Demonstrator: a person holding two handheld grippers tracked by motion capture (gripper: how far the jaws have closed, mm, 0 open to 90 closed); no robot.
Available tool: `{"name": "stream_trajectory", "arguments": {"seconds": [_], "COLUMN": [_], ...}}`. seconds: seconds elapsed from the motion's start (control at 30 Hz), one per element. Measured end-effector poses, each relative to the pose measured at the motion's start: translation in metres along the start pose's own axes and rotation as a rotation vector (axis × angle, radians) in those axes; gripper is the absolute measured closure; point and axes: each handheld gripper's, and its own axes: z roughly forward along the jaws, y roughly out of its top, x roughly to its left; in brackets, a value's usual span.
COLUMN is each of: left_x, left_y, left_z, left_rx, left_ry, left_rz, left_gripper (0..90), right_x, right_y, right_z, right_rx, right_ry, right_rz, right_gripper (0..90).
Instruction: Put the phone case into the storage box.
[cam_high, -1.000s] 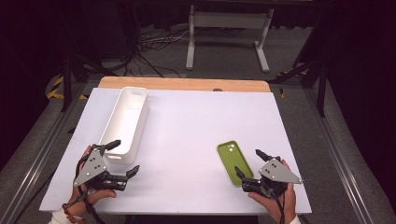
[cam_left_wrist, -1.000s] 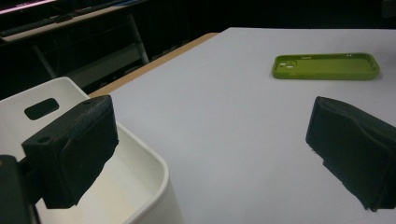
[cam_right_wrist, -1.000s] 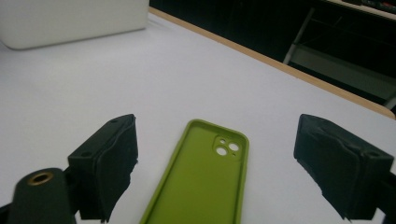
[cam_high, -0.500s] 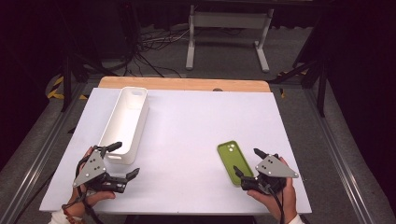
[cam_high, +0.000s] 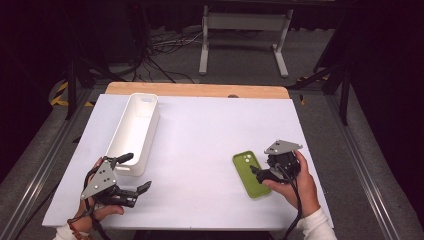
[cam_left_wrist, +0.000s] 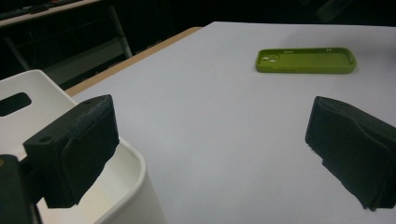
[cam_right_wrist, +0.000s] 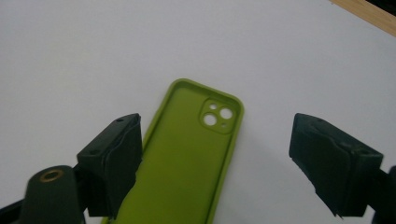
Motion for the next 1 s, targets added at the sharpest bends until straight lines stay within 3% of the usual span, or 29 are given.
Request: {"name": "stream_trajectory", "arguments": {"seconds": [0.2, 0.53, 0.6, 0.77, 1.0], "left_x": [-0.002, -0.002, -0.002, -0.003, -0.005], "left_y": [0.0, -0.001, -0.002, -0.002, -0.002], "left_z": [-0.001, 0.001, 0.002, 0.003, 0.003], "left_rx": [0.0, 0.02, 0.022, 0.036, 0.04], "left_ry": [-0.009, -0.018, -0.021, -0.037, -0.036], "left_rz": [0.011, 0.016, 0.014, 0.022, 0.039], "left_gripper": [3.3, 3.7, 3.7, 3.8, 3.9], "right_x": [-0.019, -0.032, -0.035, -0.043, -0.045], "right_y": [0.011, 0.026, 0.028, 0.03, 0.037], "right_z": [0.024, 0.062, 0.071, 0.089, 0.1], "right_rx": [0.094, 0.268, 0.316, 0.421, 0.461], "right_ry": [0.005, 0.008, 0.035, 0.038, 0.064], "right_rz": [0.031, 0.06, 0.065, 0.079, 0.084], "right_gripper": [23.4, 25.6, 35.2, 42.1, 66.0]}}
